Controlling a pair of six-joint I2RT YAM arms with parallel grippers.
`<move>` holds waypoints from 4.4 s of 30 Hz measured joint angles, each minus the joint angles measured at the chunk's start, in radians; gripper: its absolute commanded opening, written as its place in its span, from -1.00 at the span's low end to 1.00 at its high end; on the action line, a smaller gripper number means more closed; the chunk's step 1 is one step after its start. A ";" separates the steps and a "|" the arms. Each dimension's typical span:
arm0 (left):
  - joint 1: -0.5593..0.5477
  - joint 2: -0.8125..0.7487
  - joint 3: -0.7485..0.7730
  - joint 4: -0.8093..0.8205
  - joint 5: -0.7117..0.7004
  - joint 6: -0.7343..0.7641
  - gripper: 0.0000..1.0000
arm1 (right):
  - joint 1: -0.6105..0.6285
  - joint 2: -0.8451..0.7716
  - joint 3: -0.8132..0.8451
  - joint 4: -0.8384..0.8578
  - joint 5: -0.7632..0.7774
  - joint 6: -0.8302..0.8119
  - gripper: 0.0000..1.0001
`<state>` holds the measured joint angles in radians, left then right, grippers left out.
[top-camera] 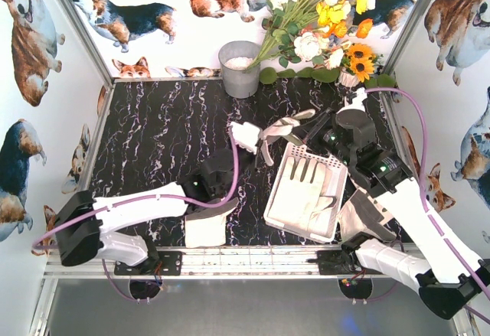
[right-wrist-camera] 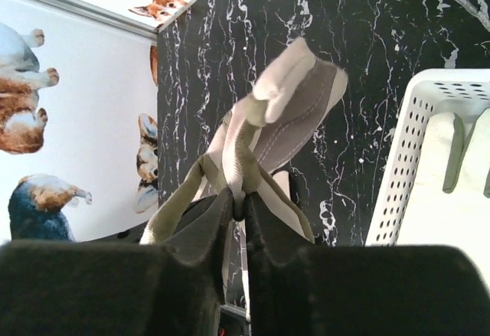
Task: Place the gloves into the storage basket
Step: Turn over the glove.
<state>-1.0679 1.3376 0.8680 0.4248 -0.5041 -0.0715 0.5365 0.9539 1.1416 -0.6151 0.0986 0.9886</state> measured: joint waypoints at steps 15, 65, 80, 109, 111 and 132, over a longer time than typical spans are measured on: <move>0.045 -0.136 -0.043 -0.191 0.258 -0.174 -1.00 | -0.010 -0.022 -0.010 0.028 -0.068 -0.150 -0.90; -0.181 0.040 -0.072 -0.069 -0.452 -0.198 -0.95 | 0.013 0.002 -0.227 0.233 -0.231 0.404 -1.00; 0.029 -0.191 -0.088 -0.312 -0.067 -0.372 -1.00 | 0.012 -0.002 -0.117 0.129 -0.166 -0.034 0.73; 0.323 -0.325 -0.028 -0.375 1.106 -0.554 -1.00 | -0.140 -0.014 -0.245 0.281 -0.943 -0.554 0.81; 0.323 -0.333 -0.026 -0.365 1.111 -0.562 -1.00 | -0.140 -0.010 -0.262 0.309 -0.988 -0.531 0.64; 0.328 -0.375 -0.179 -0.233 0.954 -0.700 1.00 | -0.140 -0.113 -0.353 0.501 -0.898 -0.338 -1.00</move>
<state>-0.7403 0.9627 0.6895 0.1917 0.4500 -0.7715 0.3969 0.8413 0.7887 -0.1139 -0.7990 0.6510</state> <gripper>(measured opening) 0.995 0.047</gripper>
